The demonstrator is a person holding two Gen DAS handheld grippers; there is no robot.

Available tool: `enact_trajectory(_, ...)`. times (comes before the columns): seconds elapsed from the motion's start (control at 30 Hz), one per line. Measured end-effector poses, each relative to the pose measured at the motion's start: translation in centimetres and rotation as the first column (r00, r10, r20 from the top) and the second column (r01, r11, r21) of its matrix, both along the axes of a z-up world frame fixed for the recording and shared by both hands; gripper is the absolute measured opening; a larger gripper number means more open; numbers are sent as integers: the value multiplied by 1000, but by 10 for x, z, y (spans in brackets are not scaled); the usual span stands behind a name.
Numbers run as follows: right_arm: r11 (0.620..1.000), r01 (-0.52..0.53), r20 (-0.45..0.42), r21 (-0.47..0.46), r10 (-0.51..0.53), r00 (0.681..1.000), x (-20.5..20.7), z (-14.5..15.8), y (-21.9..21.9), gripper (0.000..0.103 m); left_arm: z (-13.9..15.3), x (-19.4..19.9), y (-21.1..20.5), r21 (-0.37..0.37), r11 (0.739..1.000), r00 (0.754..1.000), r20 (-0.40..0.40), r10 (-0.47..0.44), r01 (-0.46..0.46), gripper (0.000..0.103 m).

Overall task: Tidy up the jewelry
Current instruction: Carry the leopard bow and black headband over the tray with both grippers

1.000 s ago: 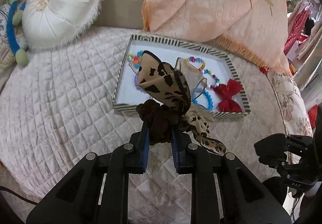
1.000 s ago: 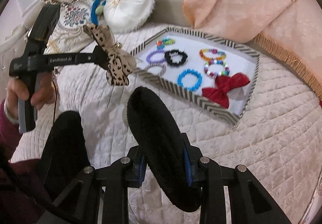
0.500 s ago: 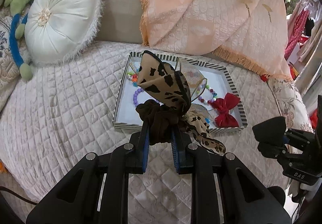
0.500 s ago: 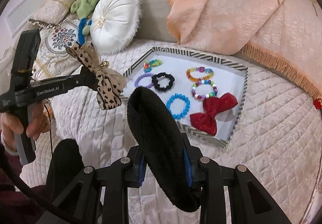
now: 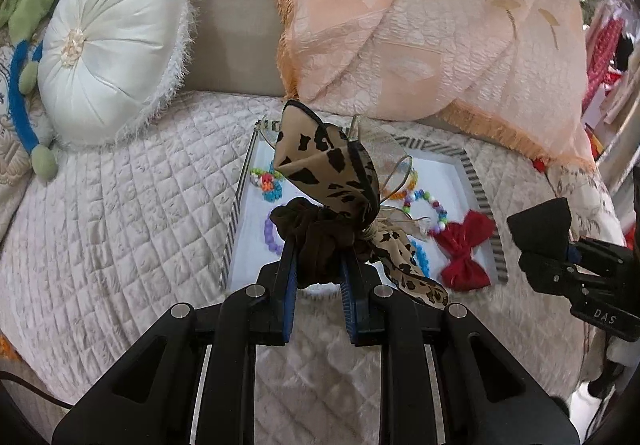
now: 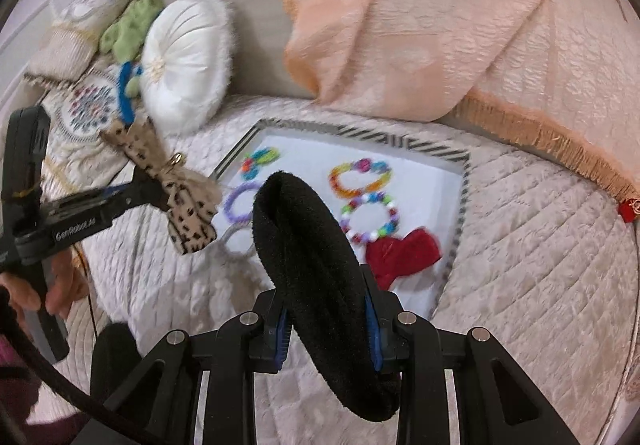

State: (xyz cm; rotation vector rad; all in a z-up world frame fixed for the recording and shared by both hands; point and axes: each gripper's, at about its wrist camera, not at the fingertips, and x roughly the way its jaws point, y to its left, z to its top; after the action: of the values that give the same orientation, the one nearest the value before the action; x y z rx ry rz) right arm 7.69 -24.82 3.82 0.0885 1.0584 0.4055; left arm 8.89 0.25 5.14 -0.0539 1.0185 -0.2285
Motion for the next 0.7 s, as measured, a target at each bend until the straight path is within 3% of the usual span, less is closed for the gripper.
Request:
enact_trajectory(0.17,995,96,-34,1,-96,995,48,-13,-15,29,-12,41,-9,-13,999,999,-22,36,-36,18)
enact_trajectory(0.43,983,183,-137,-11,-183,974,128,-70,-23,29,-52,111,-25,-17,997,993,-96,75,-77,18)
enact_trajectory(0.7,977,202,-175,-63,-210,962,152,-109,-21,29,-96,137,-34,3,994,980,-168,107,-108,19)
